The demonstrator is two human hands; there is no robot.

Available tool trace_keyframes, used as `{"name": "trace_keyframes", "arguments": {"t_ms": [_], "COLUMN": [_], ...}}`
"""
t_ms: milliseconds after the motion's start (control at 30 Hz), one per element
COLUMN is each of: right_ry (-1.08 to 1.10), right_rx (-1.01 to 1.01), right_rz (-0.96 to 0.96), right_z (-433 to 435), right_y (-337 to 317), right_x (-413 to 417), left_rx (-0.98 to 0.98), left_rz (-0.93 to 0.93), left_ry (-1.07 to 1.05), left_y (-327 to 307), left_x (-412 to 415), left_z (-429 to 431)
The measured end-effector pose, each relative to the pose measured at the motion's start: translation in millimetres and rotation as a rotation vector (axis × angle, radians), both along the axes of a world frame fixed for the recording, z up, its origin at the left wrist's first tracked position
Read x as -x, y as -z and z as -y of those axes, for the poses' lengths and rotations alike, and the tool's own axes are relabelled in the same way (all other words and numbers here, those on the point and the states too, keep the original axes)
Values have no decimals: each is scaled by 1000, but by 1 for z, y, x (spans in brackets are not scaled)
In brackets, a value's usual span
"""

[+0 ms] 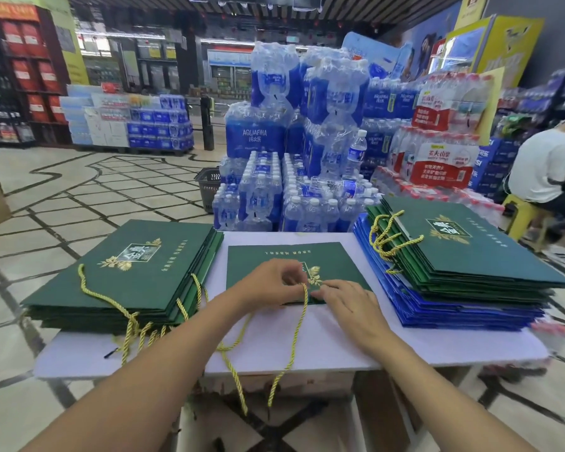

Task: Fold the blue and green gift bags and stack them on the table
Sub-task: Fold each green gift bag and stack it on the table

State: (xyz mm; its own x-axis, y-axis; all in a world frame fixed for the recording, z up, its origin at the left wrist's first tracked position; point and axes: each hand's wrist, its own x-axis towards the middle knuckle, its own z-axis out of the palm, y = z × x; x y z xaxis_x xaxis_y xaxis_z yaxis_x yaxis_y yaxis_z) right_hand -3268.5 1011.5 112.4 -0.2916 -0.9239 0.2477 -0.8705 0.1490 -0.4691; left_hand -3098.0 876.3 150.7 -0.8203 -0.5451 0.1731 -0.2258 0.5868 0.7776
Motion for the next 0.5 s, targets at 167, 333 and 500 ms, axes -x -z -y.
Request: {"name": "trace_keyframes", "arguments": {"t_ms": [167, 333, 500], "right_ry": [-77, -77, -68], "right_rx": [83, 178, 113], "right_rz": [67, 349, 476], "right_z": [-1, -1, -4], "right_y": [4, 5, 3], "right_x": [2, 7, 4], "left_rx": [-21, 98, -24], "left_rz": [-36, 132, -17], "left_ry": [-27, -5, -121], "left_y": [-9, -12, -11], "left_x": [22, 24, 21], "left_z": [-10, -13, -9]}}
